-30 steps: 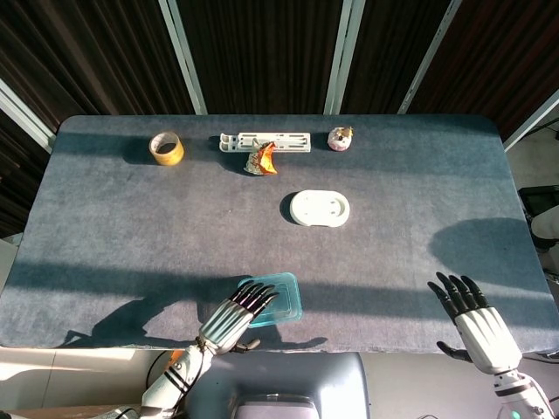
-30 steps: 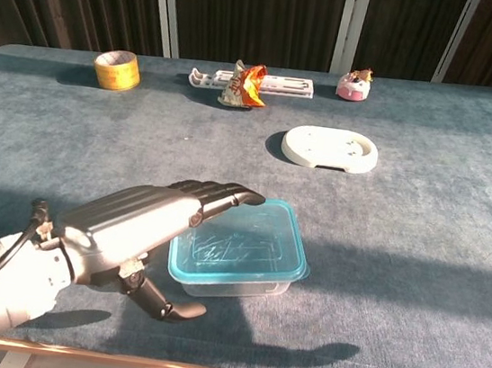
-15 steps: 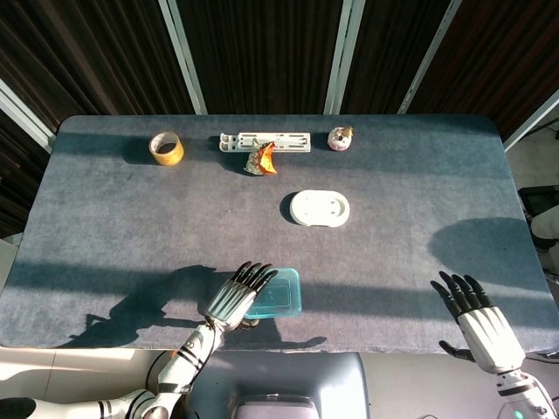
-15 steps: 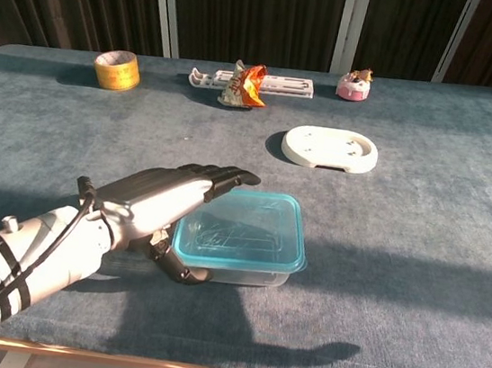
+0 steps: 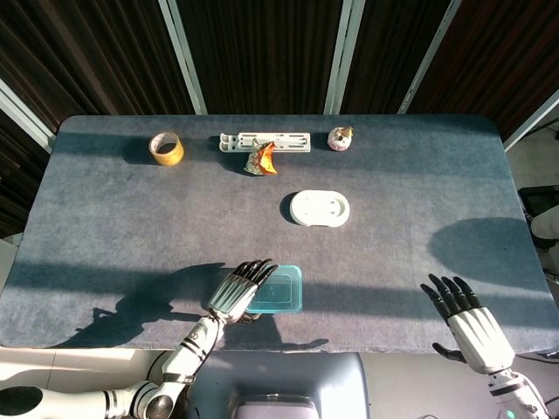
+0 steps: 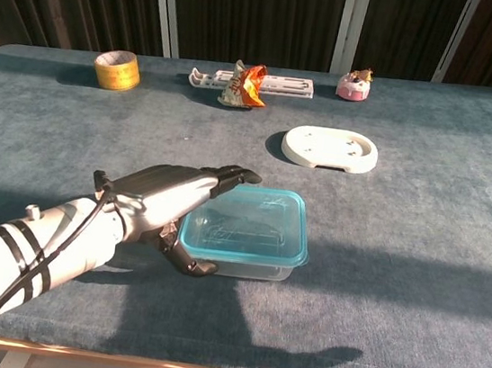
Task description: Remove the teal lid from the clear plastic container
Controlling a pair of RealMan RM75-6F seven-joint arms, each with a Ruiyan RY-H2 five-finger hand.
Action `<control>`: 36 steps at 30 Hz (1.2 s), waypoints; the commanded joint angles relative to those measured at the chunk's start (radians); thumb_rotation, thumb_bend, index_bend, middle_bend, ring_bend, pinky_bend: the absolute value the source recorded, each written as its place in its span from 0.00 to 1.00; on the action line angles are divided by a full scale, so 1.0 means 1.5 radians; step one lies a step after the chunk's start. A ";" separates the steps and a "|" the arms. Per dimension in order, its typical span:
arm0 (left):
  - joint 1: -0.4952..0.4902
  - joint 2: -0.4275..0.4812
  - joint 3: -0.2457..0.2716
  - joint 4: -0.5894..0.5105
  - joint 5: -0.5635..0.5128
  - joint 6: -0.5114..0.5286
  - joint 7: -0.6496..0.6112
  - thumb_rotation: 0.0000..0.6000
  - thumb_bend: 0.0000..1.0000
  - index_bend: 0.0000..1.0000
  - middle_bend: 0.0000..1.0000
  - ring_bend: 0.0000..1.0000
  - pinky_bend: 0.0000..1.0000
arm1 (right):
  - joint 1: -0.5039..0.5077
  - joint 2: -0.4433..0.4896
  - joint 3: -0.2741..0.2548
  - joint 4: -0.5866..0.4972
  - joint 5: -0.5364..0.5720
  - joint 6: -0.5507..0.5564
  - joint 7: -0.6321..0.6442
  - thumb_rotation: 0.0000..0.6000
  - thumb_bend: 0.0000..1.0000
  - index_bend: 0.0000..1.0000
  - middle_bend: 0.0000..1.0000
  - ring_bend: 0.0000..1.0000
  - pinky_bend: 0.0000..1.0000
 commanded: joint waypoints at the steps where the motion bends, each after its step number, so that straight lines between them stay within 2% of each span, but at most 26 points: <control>1: -0.006 -0.007 0.007 0.004 0.007 0.002 -0.007 1.00 0.24 0.00 0.12 0.31 0.40 | 0.038 -0.020 0.007 0.006 -0.028 -0.037 0.002 1.00 0.19 0.01 0.00 0.00 0.00; 5: -0.012 -0.018 0.022 0.006 0.023 0.007 -0.014 1.00 0.24 0.00 0.17 0.36 0.45 | 0.114 -0.055 0.021 0.019 -0.055 -0.119 0.036 1.00 0.19 0.11 0.00 0.00 0.00; 10: -0.018 -0.032 0.035 0.017 0.033 0.007 -0.028 1.00 0.24 0.00 0.19 0.37 0.46 | 0.203 -0.094 0.020 0.052 -0.089 -0.195 0.147 1.00 0.31 0.29 0.00 0.00 0.00; 12: -0.020 -0.037 0.038 0.022 0.035 0.009 -0.030 1.00 0.24 0.00 0.18 0.37 0.46 | 0.221 -0.113 0.019 0.074 -0.105 -0.191 0.181 1.00 0.33 0.36 0.00 0.00 0.00; 18: -0.024 -0.047 0.041 0.036 0.042 0.014 -0.043 1.00 0.24 0.00 0.19 0.38 0.46 | 0.255 -0.189 0.013 0.161 -0.151 -0.145 0.246 1.00 0.41 0.49 0.00 0.00 0.00; 26: -0.028 -0.051 0.048 0.037 0.046 0.018 -0.044 1.00 0.24 0.00 0.18 0.38 0.46 | 0.283 -0.266 0.005 0.227 -0.154 -0.135 0.273 1.00 0.44 0.52 0.00 0.00 0.00; 36: -0.029 -0.053 0.053 0.037 0.049 0.026 -0.045 1.00 0.24 0.00 0.15 0.38 0.45 | 0.295 -0.302 -0.006 0.247 -0.128 -0.146 0.251 1.00 0.44 0.52 0.00 0.00 0.00</control>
